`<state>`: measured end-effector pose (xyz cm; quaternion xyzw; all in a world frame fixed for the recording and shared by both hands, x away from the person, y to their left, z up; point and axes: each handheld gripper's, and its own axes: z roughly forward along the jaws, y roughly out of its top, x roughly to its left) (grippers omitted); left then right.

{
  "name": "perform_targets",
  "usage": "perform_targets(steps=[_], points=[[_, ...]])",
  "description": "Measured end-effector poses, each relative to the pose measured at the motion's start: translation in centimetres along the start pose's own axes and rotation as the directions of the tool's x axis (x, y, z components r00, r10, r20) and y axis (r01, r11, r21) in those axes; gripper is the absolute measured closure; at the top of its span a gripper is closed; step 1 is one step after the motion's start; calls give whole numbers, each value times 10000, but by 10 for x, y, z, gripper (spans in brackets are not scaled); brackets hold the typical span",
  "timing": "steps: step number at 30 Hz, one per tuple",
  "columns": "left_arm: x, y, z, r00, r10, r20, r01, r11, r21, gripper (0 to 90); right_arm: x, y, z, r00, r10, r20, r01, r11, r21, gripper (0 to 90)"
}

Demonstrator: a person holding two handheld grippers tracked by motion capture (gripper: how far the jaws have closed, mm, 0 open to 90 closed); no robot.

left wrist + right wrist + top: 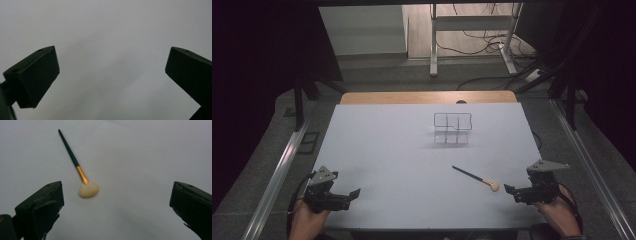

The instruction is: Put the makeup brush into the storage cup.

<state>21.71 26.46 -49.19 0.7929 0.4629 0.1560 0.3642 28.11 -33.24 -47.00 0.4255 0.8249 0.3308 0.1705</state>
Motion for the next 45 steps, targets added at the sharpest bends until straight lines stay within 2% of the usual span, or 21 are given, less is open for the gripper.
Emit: perform_targets(steps=[2,5,9,10,13,21,38,45], points=[[0,0,2,9999,100,-49,-100,9999,54,0,3,-1,1,9995,-309,92,309,9995,32,0],[0,0,4,10000,69,70,-70,9999,131,0,3,0,0,9993,-361,135,361,9993,2,1],[0,0,5,9997,-150,204,146,9997,194,0,2,0,0,9994,-301,151,299,9994,158,7],[1,0,6,9991,-329,274,320,9990,324,0,2,0,2,9995,-288,98,285,9991,315,7],[1,0,6,9987,-416,300,402,9983,432,0,2,0,4,9996,-282,14,282,9987,416,7],[1,0,8,9997,-205,99,201,9992,347,0,5,1,5,9989,-465,-7,465,9978,478,5],[2,-1,8,9996,-83,270,77,9997,223,0,8,8,6,9982,-596,-49,598,9967,549,3],[2,-1,9,9996,-70,256,64,9997,231,0,11,12,8,9971,-761,-96,766,9940,775,3]])
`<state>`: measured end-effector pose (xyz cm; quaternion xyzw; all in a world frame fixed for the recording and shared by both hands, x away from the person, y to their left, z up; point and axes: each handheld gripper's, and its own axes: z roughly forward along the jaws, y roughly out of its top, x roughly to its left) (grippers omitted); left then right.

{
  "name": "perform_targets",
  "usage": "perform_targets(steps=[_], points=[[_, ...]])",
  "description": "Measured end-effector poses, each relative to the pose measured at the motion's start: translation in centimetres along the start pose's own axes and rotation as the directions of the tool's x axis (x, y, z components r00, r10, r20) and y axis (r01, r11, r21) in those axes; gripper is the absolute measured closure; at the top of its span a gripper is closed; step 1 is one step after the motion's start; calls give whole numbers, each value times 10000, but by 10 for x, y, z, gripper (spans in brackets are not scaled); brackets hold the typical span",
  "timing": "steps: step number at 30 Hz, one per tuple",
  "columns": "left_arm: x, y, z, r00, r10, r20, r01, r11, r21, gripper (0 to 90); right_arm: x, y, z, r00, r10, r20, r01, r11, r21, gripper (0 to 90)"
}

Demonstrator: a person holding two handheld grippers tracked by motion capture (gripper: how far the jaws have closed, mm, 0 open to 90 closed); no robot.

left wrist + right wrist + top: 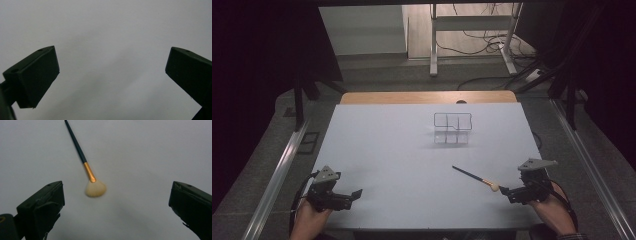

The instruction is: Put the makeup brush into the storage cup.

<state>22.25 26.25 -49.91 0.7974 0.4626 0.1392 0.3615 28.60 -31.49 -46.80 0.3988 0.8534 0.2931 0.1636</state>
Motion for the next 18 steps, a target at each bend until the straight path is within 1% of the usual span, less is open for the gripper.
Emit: perform_targets(steps=[2,5,10,15,18], points=[[0,0,0,10000,-4,5,4,10000,10,0,0,0,1,9999,-122,80,122,9999,52,3],[0,0,0,10000,-1,6,1,10000,15,0,0,1,2,10000,-33,47,32,10000,78,3],[0,0,1,10000,18,8,-18,10000,43,0,0,3,4,10000,-63,72,63,10000,77,0],[0,0,1,10000,43,-1,-43,10000,64,0,3,9,6,9997,-241,30,241,9997,95,0],[-1,0,1,10000,57,-4,-57,10000,62,0,4,10,7,9997,-223,-42,223,9997,106,0]])
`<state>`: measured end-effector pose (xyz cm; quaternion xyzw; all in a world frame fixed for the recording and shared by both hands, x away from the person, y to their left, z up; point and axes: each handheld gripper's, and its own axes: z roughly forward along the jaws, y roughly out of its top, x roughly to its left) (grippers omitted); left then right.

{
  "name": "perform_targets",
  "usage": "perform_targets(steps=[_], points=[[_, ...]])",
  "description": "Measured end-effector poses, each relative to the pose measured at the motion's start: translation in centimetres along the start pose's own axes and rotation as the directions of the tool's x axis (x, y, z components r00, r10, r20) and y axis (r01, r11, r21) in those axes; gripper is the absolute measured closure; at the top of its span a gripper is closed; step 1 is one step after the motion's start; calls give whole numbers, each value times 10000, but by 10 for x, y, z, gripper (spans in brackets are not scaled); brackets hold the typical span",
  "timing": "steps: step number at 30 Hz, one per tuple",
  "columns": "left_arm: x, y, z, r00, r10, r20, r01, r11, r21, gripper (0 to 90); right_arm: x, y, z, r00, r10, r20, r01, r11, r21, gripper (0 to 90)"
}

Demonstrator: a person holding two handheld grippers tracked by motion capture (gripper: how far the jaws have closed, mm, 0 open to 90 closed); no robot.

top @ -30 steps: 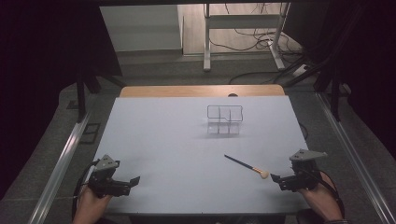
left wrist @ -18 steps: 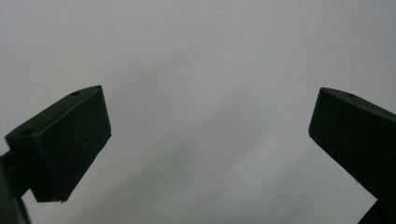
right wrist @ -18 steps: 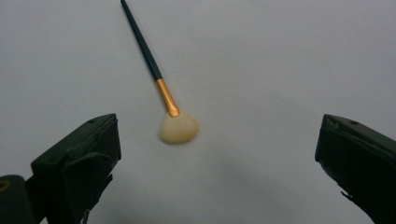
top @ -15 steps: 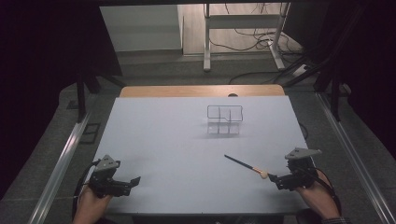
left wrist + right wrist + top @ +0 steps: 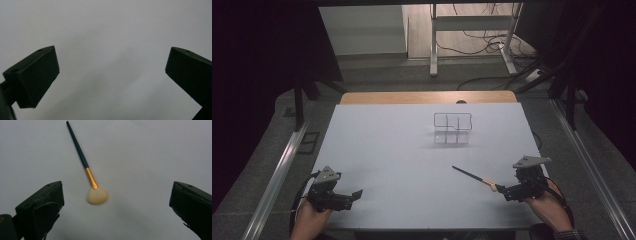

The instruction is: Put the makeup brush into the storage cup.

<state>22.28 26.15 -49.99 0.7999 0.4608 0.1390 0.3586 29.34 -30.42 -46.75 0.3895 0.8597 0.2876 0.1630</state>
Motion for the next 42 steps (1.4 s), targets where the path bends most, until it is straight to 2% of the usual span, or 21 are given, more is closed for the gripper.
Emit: perform_targets(steps=[8,25,42], points=[[-1,0,1,10000,80,-19,-80,10000,42,0,3,6,5,9998,-169,-119,173,9993,335,0],[-1,0,1,9998,175,-103,-174,9998,83,0,6,17,16,9994,-224,-260,247,9955,916,0],[-2,1,2,9998,208,-82,-207,9997,117,0,15,38,28,9969,-585,-532,664,9843,1634,0]])
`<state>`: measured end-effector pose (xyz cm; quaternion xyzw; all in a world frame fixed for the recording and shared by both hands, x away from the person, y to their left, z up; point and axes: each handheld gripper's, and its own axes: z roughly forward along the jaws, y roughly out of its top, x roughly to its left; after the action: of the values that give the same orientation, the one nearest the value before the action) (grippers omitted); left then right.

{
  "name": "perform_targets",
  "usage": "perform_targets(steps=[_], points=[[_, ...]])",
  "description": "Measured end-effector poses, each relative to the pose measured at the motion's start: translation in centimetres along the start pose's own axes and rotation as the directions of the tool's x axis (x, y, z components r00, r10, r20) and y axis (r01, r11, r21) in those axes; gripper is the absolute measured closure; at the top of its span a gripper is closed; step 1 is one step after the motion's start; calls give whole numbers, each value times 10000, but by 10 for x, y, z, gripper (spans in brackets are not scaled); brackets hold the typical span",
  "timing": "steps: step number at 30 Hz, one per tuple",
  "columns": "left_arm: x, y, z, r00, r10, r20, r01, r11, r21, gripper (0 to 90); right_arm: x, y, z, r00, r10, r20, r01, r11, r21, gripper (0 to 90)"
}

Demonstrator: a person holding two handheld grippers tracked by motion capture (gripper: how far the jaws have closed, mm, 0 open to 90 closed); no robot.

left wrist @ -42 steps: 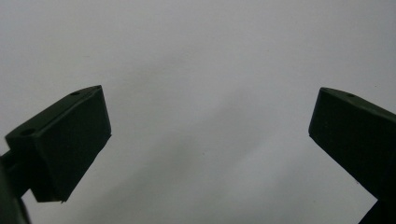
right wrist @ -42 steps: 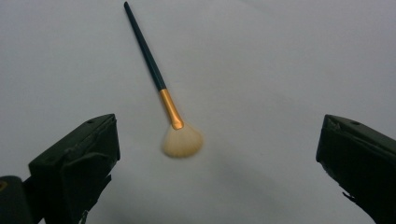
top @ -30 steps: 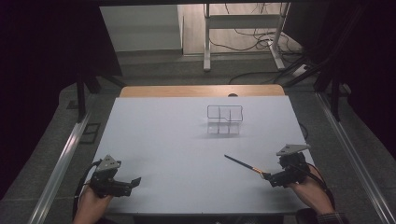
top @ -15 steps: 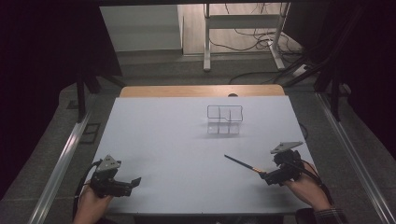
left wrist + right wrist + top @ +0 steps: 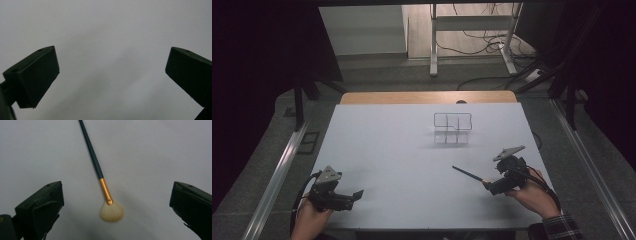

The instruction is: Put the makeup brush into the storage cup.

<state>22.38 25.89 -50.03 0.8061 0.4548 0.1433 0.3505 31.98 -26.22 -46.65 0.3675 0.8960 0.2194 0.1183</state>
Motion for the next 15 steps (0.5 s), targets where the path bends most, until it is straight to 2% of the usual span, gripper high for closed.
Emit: perform_targets(steps=[15], points=[[0,1,1,10000,24,70,-24,10000,90,0,5,21,12,9991,-399,-151,407,9978,519,0]])
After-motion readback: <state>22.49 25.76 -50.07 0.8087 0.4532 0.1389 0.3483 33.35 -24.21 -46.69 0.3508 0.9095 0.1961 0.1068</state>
